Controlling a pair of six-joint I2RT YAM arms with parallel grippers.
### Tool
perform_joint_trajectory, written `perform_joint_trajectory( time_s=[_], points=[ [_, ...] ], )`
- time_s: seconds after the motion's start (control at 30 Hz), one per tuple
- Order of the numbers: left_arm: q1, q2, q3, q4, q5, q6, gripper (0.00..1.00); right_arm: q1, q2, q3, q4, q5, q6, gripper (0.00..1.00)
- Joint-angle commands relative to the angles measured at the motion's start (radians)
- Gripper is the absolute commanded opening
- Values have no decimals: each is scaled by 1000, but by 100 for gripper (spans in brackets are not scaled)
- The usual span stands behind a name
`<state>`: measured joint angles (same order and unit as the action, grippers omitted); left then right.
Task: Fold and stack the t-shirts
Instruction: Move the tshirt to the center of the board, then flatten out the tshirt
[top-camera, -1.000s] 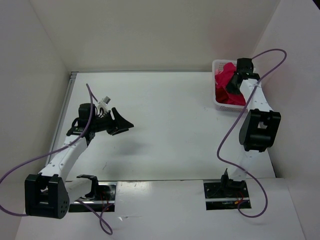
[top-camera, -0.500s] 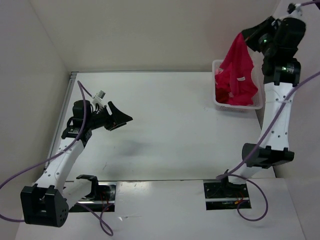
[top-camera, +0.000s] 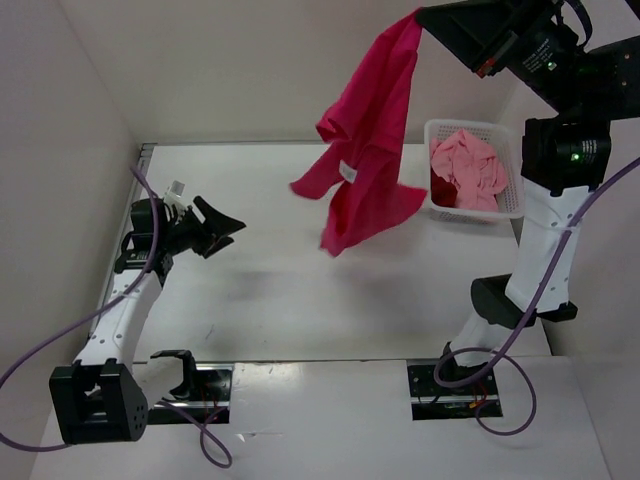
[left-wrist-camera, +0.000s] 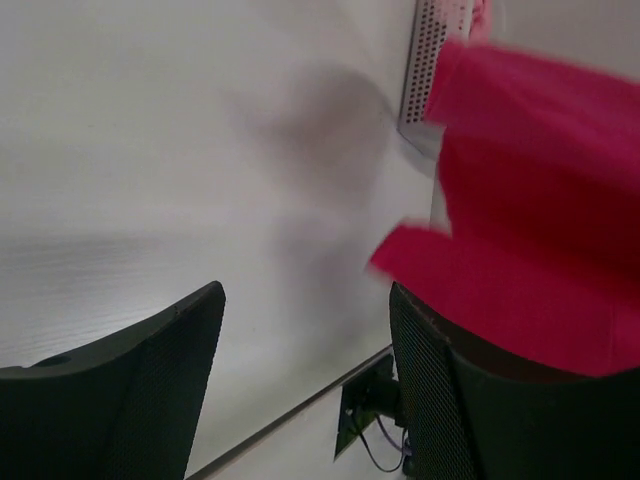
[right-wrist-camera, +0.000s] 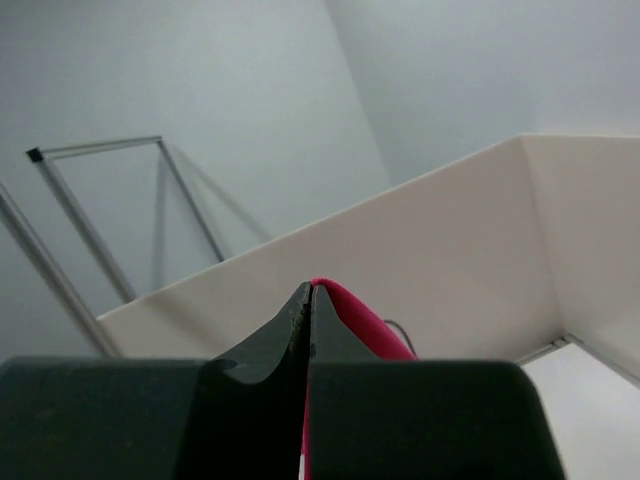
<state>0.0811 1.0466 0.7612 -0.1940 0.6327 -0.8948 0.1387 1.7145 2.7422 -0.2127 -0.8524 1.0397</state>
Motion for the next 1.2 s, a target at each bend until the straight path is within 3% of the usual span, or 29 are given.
perform_joint_trajectory(
  time_s=[0.0, 0.03, 0.13, 0.17, 0.23, 0.33, 0.47, 0.6, 0.73, 0.93, 1.07, 1.17],
  points=[
    [23, 13, 53, 7, -44, -21, 74, 36, -45, -62, 78, -99, 56, 1],
    [23, 13, 53, 7, -53, -21, 74, 47, -58, -99, 38, -85, 7, 1],
    [43, 13, 53, -25, -88, -21, 74, 47, -156, -431, 45, -85, -142, 1],
    [54, 13, 64, -36, -99, -1, 74, 47, -182, -669, 77, -85, -186, 1],
    [54, 13, 73, -57, -132, 20, 74, 33, -208, -929, 91, -70, -274, 1],
    [54, 13, 54, -58, -143, 29, 74, 7, -195, -1193, 99, -39, -334, 1],
    [54, 13, 6, -58, -191, 66, 74, -7, -65, -1334, 79, 68, -440, 1],
    [54, 23, -23, -58, -218, 114, 74, -39, 42, -1302, 32, 182, -484, 1],
    [-4, 33, -33, -96, -280, 164, 75, -50, 147, -1123, -51, 265, -510, 1],
    [-62, 21, -69, -147, -369, 188, 75, -85, 214, -966, -71, 288, -443, 1],
    [-148, 21, -69, -188, -503, 154, 77, -85, 176, -983, -80, 322, -461, 2],
    [-187, 88, -91, -176, -528, 125, 79, -94, 162, -1015, -80, 322, -472, 2]
  ],
)
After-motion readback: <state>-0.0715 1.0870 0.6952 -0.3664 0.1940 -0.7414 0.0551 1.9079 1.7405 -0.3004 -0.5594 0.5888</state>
